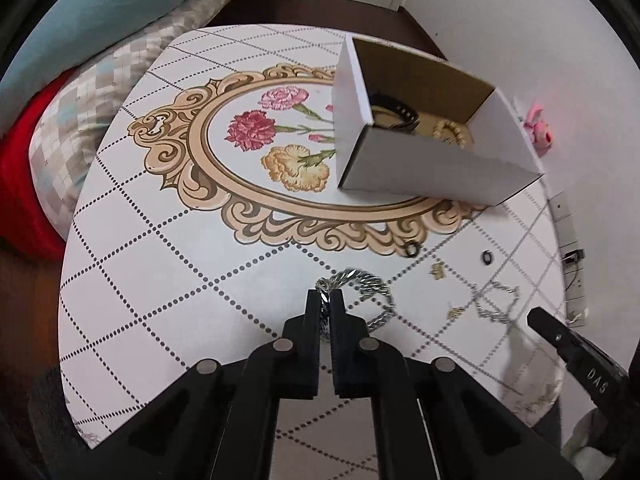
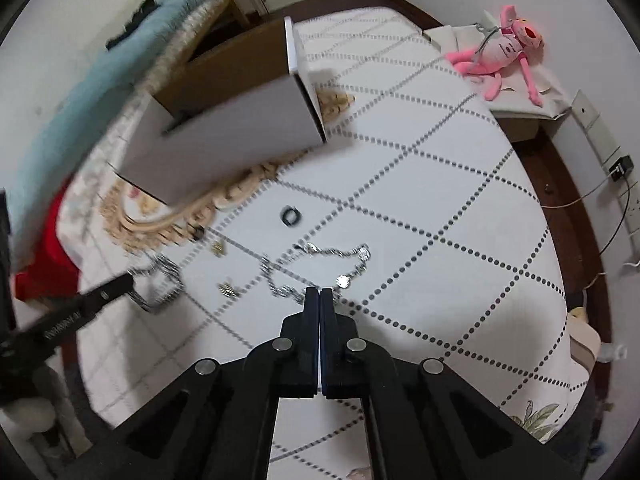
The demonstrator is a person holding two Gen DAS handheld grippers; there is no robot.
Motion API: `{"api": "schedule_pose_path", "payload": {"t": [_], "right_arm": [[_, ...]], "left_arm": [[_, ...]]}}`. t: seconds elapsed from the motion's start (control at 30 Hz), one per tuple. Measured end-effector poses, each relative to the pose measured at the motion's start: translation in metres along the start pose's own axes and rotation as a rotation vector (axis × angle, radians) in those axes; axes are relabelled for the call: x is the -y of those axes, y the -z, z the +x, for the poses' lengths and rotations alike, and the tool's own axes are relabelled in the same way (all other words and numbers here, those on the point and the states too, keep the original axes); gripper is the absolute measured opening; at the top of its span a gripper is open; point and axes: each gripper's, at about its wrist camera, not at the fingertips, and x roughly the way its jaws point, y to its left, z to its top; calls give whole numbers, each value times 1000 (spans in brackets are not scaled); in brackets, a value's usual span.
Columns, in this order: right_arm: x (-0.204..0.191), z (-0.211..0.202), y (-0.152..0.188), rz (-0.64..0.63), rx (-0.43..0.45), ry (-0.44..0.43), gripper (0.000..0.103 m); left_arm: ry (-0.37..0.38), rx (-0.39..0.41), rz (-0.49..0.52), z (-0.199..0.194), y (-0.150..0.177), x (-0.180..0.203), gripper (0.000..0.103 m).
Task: Organize jewelry
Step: 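Grasp the thick silver chain with the left tool while the right tool grasps the thin silver chain, then lower both chains into the white box and open both tools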
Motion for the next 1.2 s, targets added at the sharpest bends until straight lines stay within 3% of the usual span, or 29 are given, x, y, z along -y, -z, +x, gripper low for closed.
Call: {"api": "schedule_pose_path", "payload": {"t": [0.27,0.37,0.43,0.47,0.5,0.57,0.63,0.73,0.77,0.8,0.83,0.93,1.2], "right_arm": [[7,-37,-23,35,83,-48,0],[15,-26,-33,52,21,-76,0],[21,-9,-39,63,-56,-50,4],[23,-2,-39,56,-74,-33,16],[24,2,-39,52,-73,-23,39],[22,16,-38,24,-92,13,63],[18,28,-35,-2,-111,35,63],[-2,34,-27,-94,-84,145,52],[-5,35,-25,-110,-70,178,41],[-11,37,-22,-137,-51,208,19],[-15,38,-19,-160,-35,238,6],[-17,40,-18,-162,-28,227,5],[2,5,-22,-49,16,56,4]], "left_arm": [[61,66,-5,-27,-23,2,2],[53,74,16,-28,-25,8,2],[49,71,20,-26,-24,11,2],[49,67,19,-23,-24,11,2],[48,58,18,-19,-22,11,2],[40,51,22,-14,-21,13,2],[31,40,30,-9,-18,15,2],[24,24,34,-2,-14,15,2],[24,19,33,0,-12,14,2],[23,17,33,1,-11,14,2],[22,16,33,2,-10,14,2],[28,17,30,1,-10,15,2],[85,63,45,-26,-19,27,2]]}}
